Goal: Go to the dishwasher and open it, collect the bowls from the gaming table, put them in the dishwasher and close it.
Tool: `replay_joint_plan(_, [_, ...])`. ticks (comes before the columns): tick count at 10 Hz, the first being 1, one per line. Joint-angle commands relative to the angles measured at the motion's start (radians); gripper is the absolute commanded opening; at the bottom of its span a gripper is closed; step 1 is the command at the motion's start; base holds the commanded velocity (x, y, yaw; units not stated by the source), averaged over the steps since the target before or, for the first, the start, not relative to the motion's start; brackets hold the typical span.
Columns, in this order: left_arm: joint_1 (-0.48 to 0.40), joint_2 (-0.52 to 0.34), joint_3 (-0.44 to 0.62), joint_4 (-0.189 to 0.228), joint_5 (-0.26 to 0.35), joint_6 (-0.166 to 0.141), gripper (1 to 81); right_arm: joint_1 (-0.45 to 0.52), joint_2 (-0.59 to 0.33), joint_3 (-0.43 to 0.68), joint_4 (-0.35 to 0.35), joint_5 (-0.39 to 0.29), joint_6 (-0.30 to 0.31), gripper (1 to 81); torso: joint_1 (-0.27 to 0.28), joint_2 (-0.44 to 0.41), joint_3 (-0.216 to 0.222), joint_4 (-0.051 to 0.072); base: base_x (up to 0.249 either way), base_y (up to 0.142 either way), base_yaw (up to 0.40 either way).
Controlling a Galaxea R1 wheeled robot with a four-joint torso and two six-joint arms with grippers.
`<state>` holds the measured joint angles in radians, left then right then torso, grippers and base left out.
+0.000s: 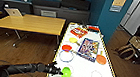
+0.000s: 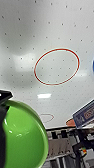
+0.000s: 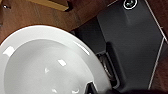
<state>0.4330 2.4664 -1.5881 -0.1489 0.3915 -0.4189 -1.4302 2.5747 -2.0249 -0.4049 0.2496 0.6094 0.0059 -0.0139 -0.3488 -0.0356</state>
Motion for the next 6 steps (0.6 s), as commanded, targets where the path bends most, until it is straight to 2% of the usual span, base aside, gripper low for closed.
replay_joint_plan(1, [-0.089, -0.168, 0.194, 0.017, 0.029, 0.005, 1.0, 0.015, -0.028, 0.028, -0.029, -0.032, -0.005, 1.0, 0.000, 0.000, 0.000, 0.000, 0.000, 0.000, 0.000])
replay_joint_plan(2, [-0.066, -0.188, 0.204, 0.034, 0.029, 0.005, 1.0, 0.015, -0.026, 0.028, -0.029, -0.032, -0.005, 1.0, 0.000, 0.000, 0.000, 0.000, 0.000, 0.000, 0.000])
replay_joint_plan(6, [0.026, -0.197, 0.200, 0.089, 0.023, 0.005, 1.0, 0.013, -0.026, 0.031, -0.029, -0.032, -0.005, 1.0, 0.000, 0.000, 0.000, 0.000, -0.107, 0.000, 0.000])
